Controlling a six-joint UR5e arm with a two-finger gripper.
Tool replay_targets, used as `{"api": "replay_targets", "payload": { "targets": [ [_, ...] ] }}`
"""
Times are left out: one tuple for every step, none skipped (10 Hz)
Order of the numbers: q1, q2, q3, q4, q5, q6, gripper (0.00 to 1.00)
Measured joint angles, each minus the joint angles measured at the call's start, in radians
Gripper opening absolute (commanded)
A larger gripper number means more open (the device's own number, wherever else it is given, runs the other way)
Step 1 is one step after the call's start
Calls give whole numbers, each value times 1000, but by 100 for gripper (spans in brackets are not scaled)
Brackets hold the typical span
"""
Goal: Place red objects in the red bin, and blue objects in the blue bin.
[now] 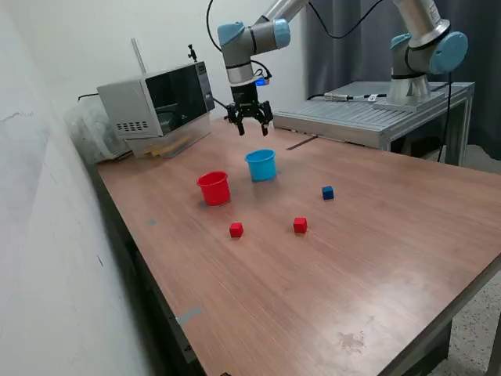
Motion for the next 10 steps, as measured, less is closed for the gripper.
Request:
{"api": "replay_targets", "payload": {
  "targets": [
    [20,-24,12,1,2,30,100],
    [53,-58,24,4,10,75,100],
    [87,-95,31,7,36,132,100],
    [121,-130,37,21,67,181,100],
    [155,-161,46,38,90,211,100],
    [192,-186,58,51,102,226,100],
    [229,-203,67,59,106,219,100],
    [267,-214,74,63,106,190,100],
    [307,-221,78,64,107,149,100],
    [348,-222,79,65,107,101,100]
  ]
}}
